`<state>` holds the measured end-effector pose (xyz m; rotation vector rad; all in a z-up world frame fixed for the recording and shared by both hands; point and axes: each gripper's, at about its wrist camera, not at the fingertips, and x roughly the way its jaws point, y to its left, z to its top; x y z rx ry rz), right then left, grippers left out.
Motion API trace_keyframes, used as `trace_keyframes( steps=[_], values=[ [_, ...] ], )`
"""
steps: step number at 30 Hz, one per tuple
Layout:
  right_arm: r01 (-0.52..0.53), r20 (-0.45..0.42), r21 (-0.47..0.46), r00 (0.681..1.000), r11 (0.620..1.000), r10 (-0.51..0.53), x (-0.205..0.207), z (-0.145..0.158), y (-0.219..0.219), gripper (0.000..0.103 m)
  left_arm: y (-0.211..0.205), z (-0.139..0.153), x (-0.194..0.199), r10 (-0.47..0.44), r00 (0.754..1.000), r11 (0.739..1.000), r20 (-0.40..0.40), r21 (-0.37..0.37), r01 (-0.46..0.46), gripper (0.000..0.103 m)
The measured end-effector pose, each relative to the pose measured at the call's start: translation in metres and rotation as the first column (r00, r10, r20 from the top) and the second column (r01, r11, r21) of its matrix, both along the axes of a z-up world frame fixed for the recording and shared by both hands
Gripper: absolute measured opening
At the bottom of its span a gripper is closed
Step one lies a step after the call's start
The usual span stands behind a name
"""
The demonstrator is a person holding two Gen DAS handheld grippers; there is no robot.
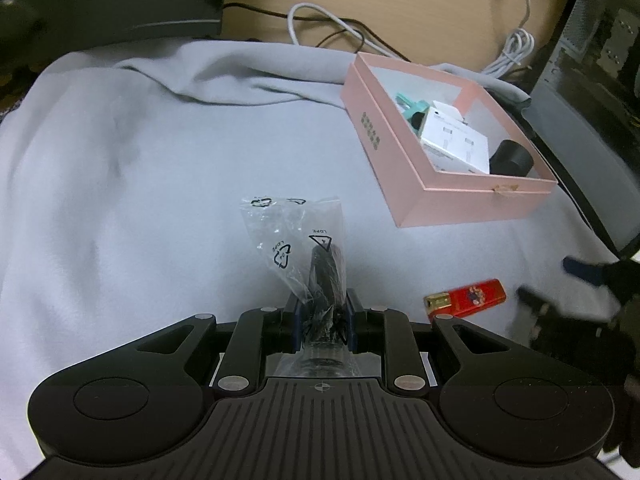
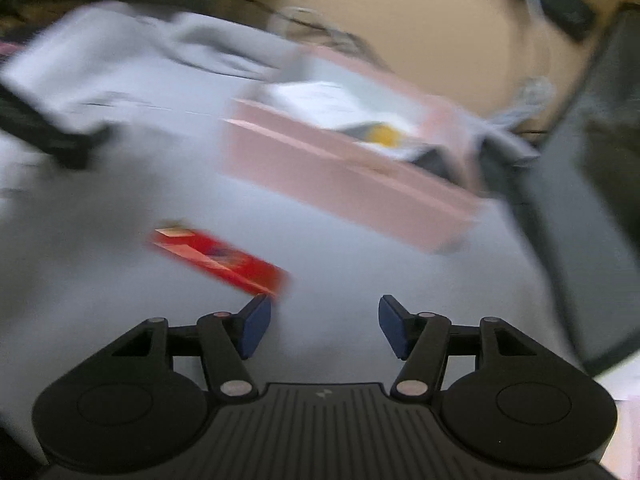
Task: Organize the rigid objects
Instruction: 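Grasp the red lighter with the right tool while the left holds the bag, then lower the bag and lighter into the pink box and open both tools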
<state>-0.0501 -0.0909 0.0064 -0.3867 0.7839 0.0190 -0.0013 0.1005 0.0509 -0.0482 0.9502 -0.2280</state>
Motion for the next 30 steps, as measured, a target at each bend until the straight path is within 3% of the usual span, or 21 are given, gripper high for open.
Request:
trace_keyframes(
  steps=[2, 6, 8, 14, 18, 21, 23, 26, 30],
  values=[
    [0.068, 0.016, -0.002, 0.998, 0.998, -0.068, 0.009, 0.002, -0.010, 0.059, 0.002, -0.001, 0.000, 0.006, 1.000, 1.000, -0.003, 0.002, -0.006, 0.023],
    [0.036, -0.004, 0.257, 0.999, 0.966, -0.036, 0.010, 0.018, -0.013, 0.071, 0.004, -0.003, 0.003, 0.017, 1.000, 1.000, -0.007, 0.010, -0.017, 0.023],
    [0.007, 0.005, 0.318, 1.000, 0.948, -0.009, 0.008, 0.019, 0.003, 0.081, 0.004, -0.003, 0.003, 0.016, 1.000, 1.000, -0.006, 0.013, -0.016, 0.023],
    [0.025, 0.033, 0.230, 0.999, 0.973, -0.033, 0.014, 0.000, 0.050, 0.090, 0.005, -0.004, 0.001, 0.003, 1.000, 1.000, -0.010, 0.021, -0.003, 0.023],
    [0.075, -0.034, 0.321, 0.997, 0.944, -0.068, 0.023, -0.005, 0.037, 0.092, 0.002, -0.005, -0.002, -0.030, 0.999, 0.999, -0.019, 0.034, 0.031, 0.023],
    [0.083, -0.061, 0.387, 0.996, 0.918, -0.064, 0.021, -0.006, 0.023, 0.082, -0.006, -0.005, -0.009, -0.082, 0.996, 0.995, -0.022, 0.054, 0.083, 0.023],
    [0.070, -0.061, 0.388, 0.997, 0.919, -0.051, 0.017, -0.002, 0.016, 0.082, -0.012, -0.004, -0.015, -0.130, 0.991, 0.989, -0.018, 0.068, 0.131, 0.023],
    [0.030, -0.040, 0.375, 0.999, 0.927, -0.016, 0.008, 0.010, 0.003, 0.082, -0.025, 0.009, -0.026, -0.200, 0.979, 0.978, 0.028, 0.057, 0.199, 0.023],
    [-0.010, 0.089, 0.323, 0.996, 0.946, -0.020, -0.004, 0.045, -0.029, 0.082, -0.050, 0.049, -0.015, -0.256, 0.953, 0.966, 0.164, 0.002, 0.259, 0.023]
  ],
)
